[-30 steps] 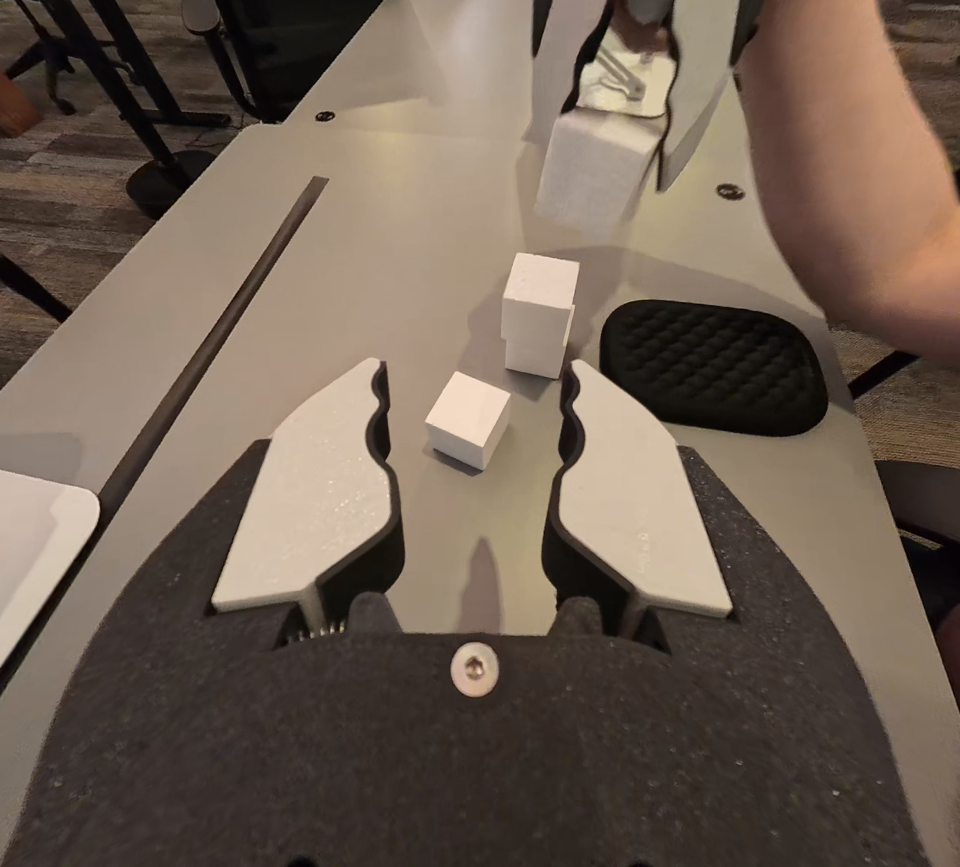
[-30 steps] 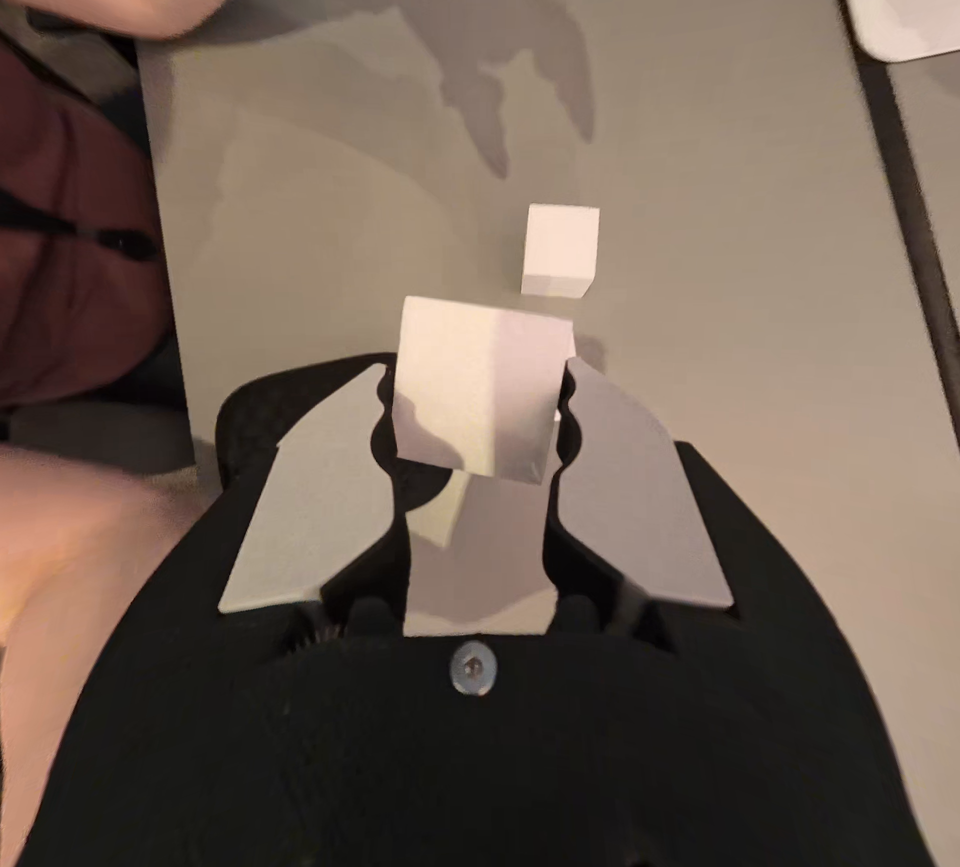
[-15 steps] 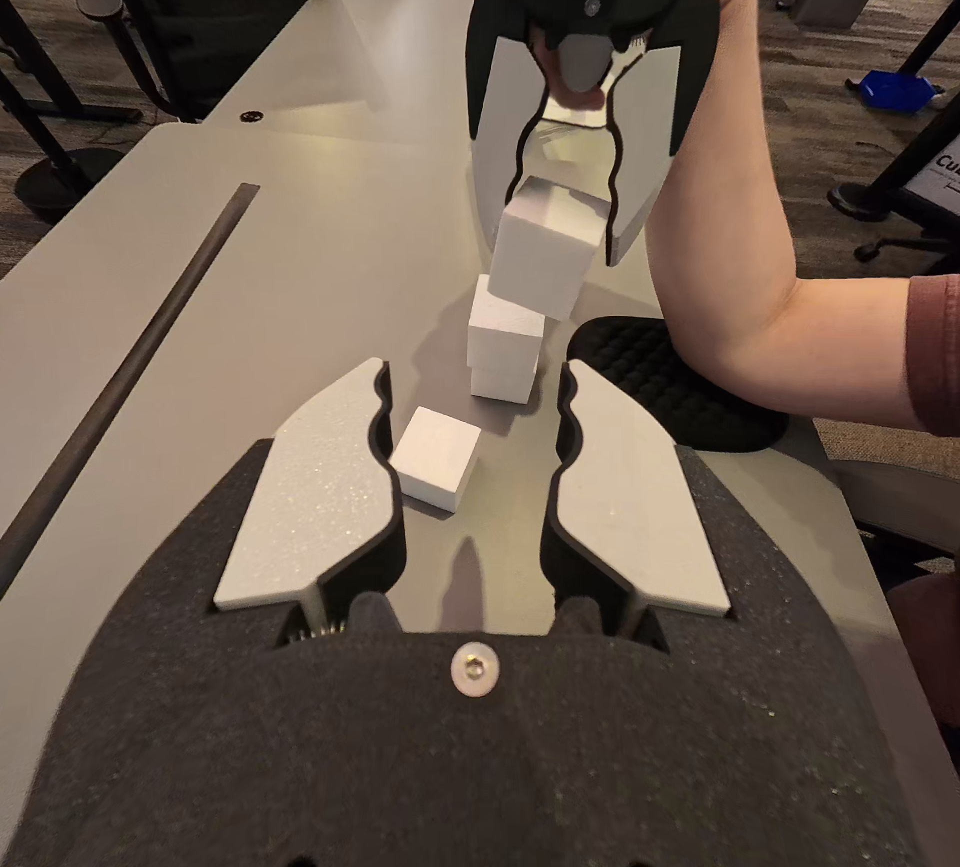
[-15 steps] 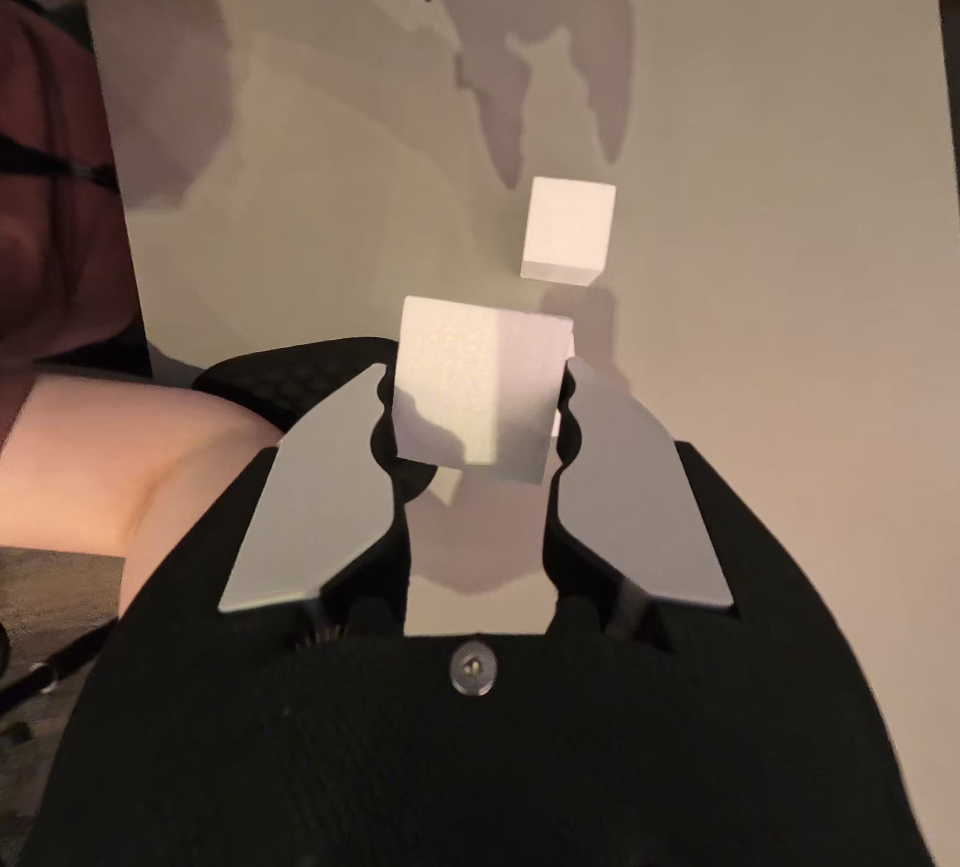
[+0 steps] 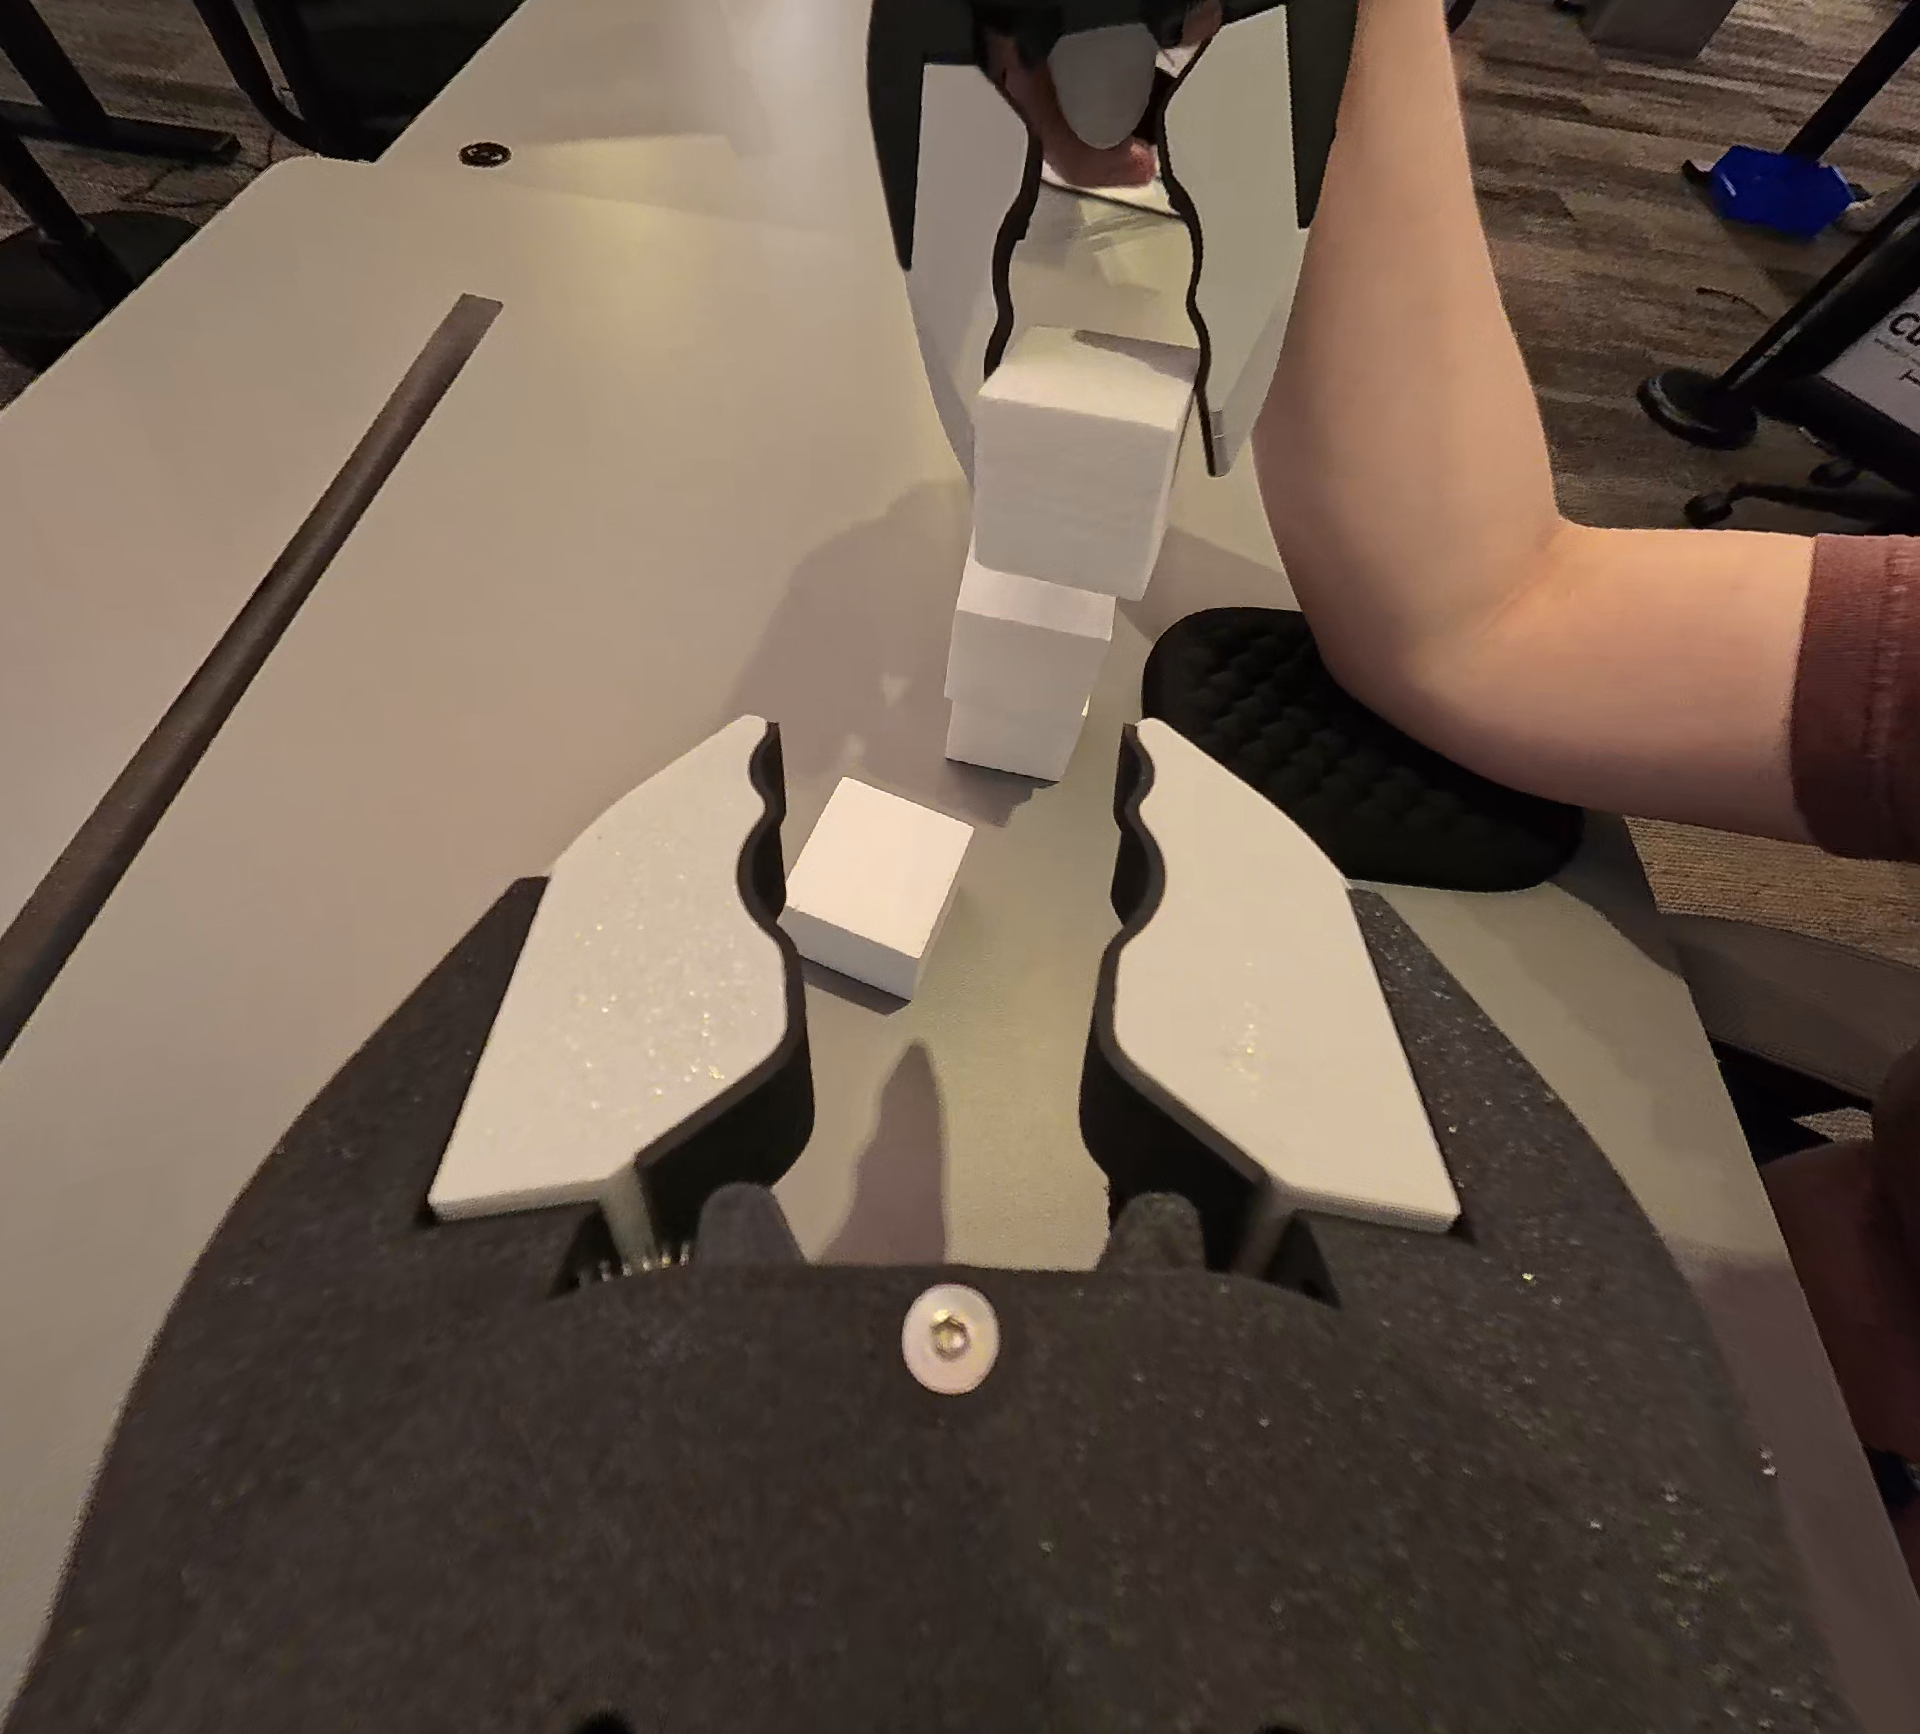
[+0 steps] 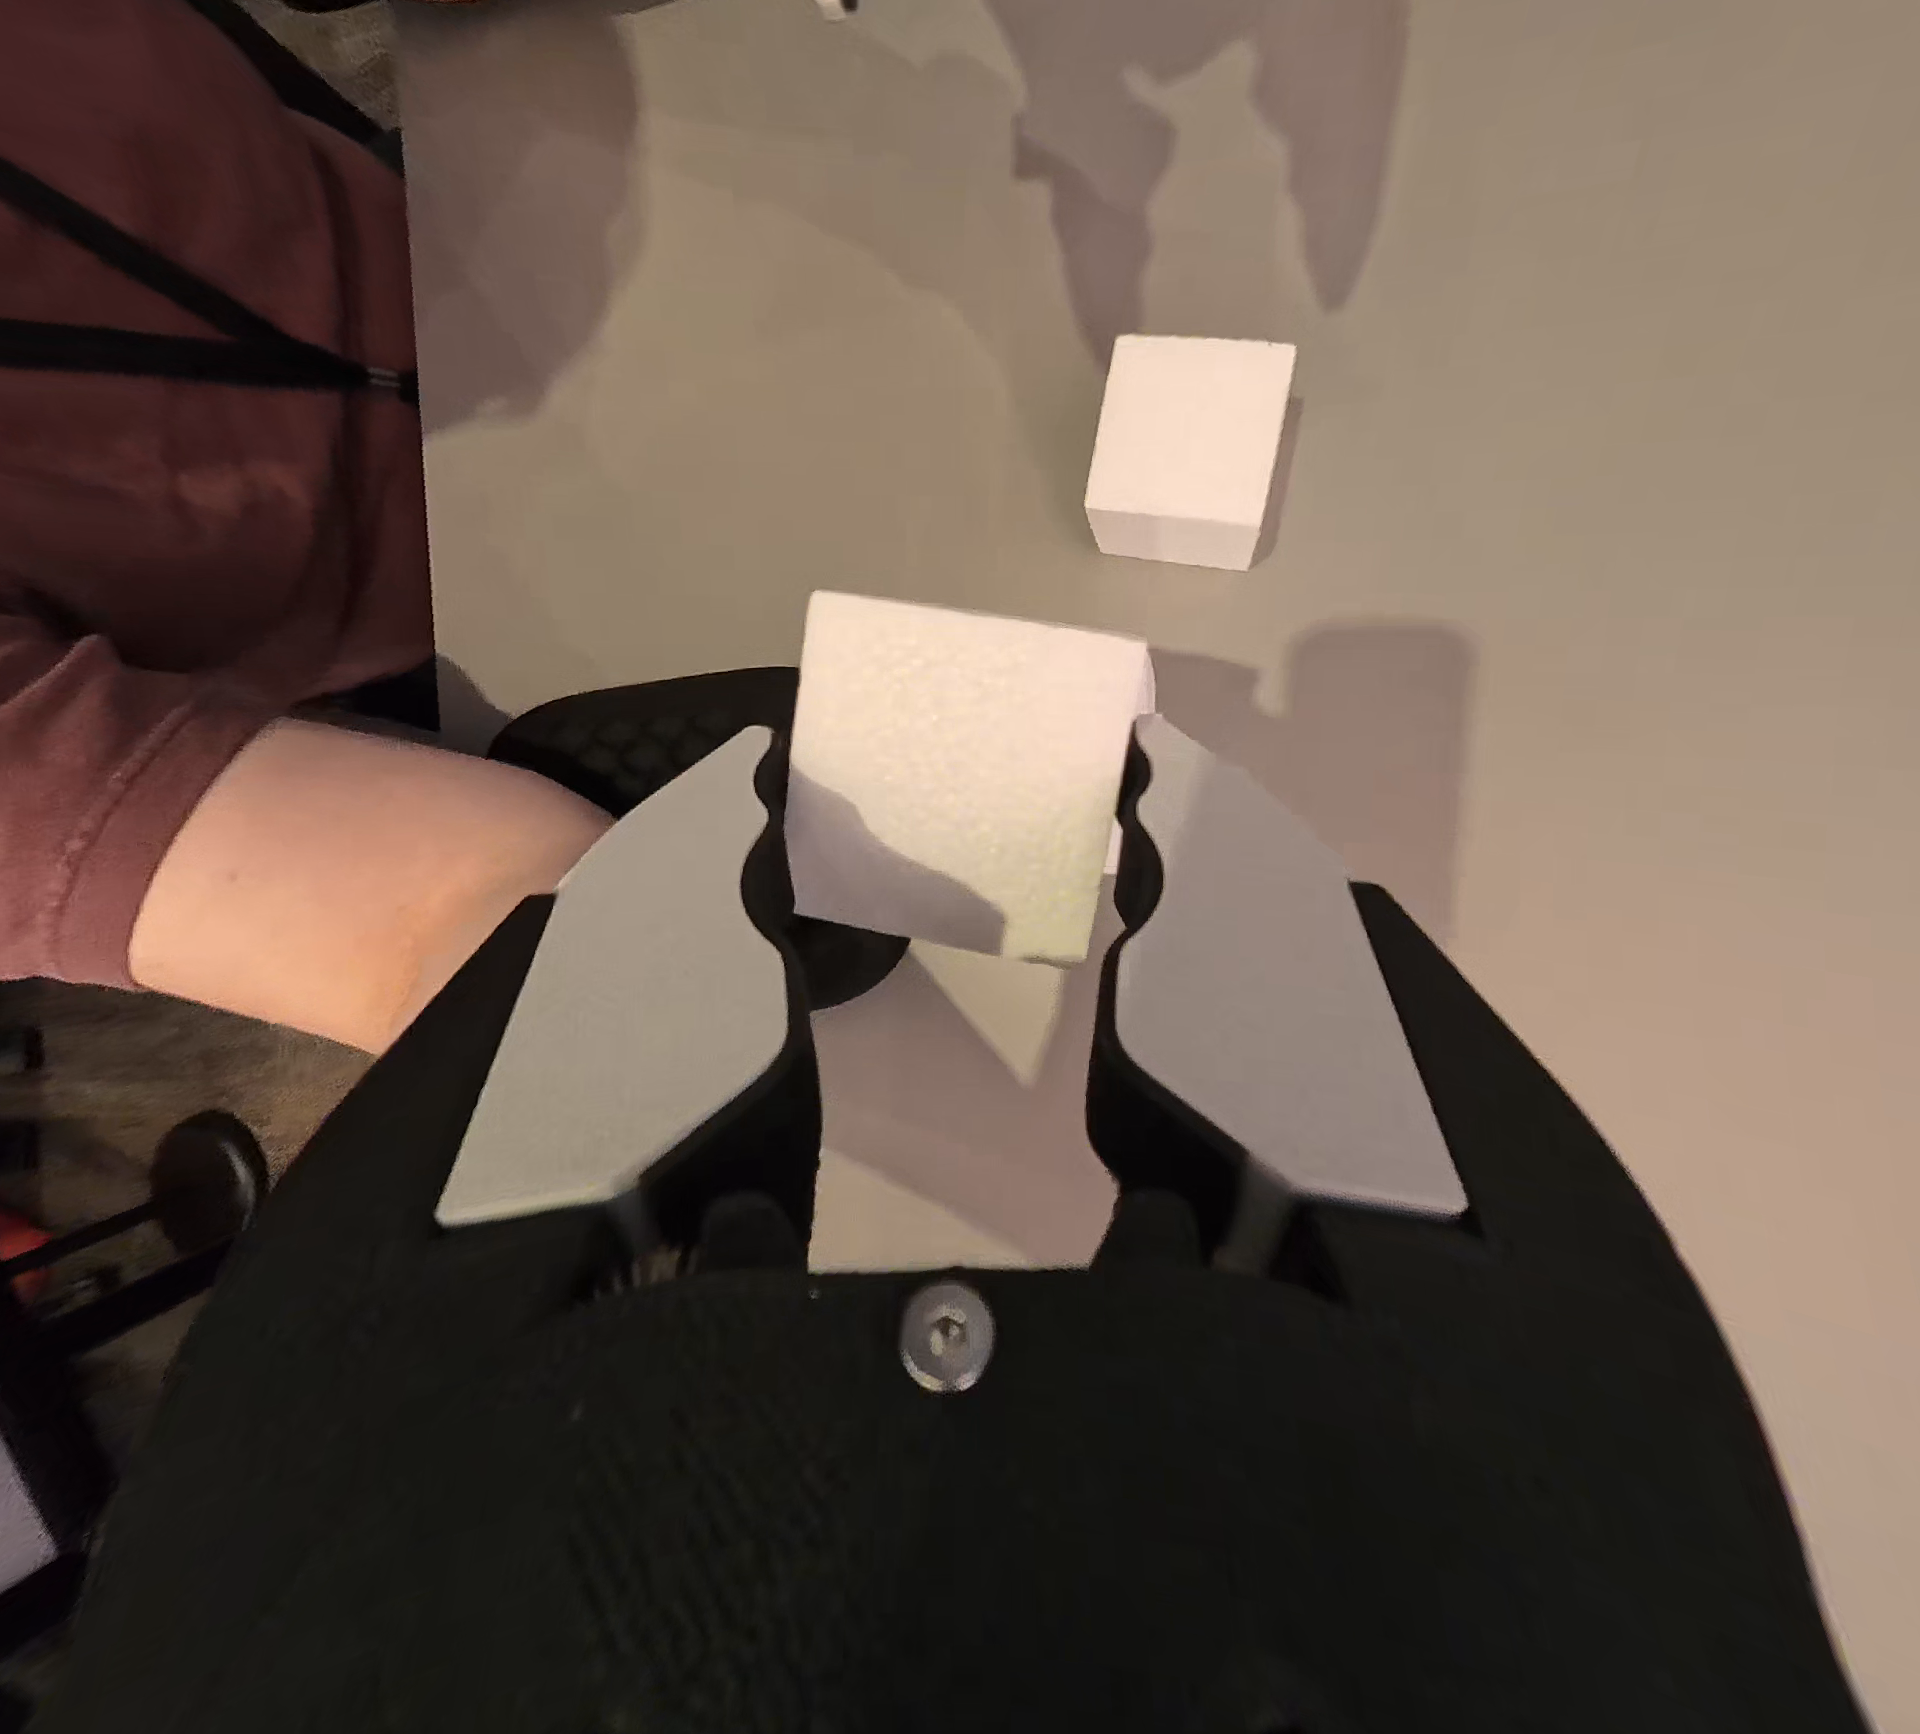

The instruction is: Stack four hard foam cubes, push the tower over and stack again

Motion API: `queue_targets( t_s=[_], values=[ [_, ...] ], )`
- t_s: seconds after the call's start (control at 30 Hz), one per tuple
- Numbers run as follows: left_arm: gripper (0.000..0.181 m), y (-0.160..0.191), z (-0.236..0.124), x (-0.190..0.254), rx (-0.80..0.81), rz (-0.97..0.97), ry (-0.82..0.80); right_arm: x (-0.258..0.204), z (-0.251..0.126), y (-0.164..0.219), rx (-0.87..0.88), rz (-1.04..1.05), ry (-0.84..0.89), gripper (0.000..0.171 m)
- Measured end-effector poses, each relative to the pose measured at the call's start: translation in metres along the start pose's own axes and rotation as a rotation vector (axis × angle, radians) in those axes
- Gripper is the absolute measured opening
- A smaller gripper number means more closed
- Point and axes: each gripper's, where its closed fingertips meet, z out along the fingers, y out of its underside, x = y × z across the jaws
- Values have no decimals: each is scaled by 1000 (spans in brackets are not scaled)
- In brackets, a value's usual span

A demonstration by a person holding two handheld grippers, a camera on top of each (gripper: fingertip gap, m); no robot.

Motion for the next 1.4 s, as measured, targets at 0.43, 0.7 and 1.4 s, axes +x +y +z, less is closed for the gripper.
queue_targets(
  t_s=[0.43, 0.7, 1.4],
  values=[
    [61, 11, -3, -13, -17, -40, -22, 9, 2, 14, -96, 41, -5, 61],
    [60, 9, -6, -12, -8, -39, -26, 8, 8, 13, -140, 28, 13, 61],
    [65, 23, -1, -19, -43, 49, -39, -3, -13, -4, -3, -65, 84, 71]
  ],
)
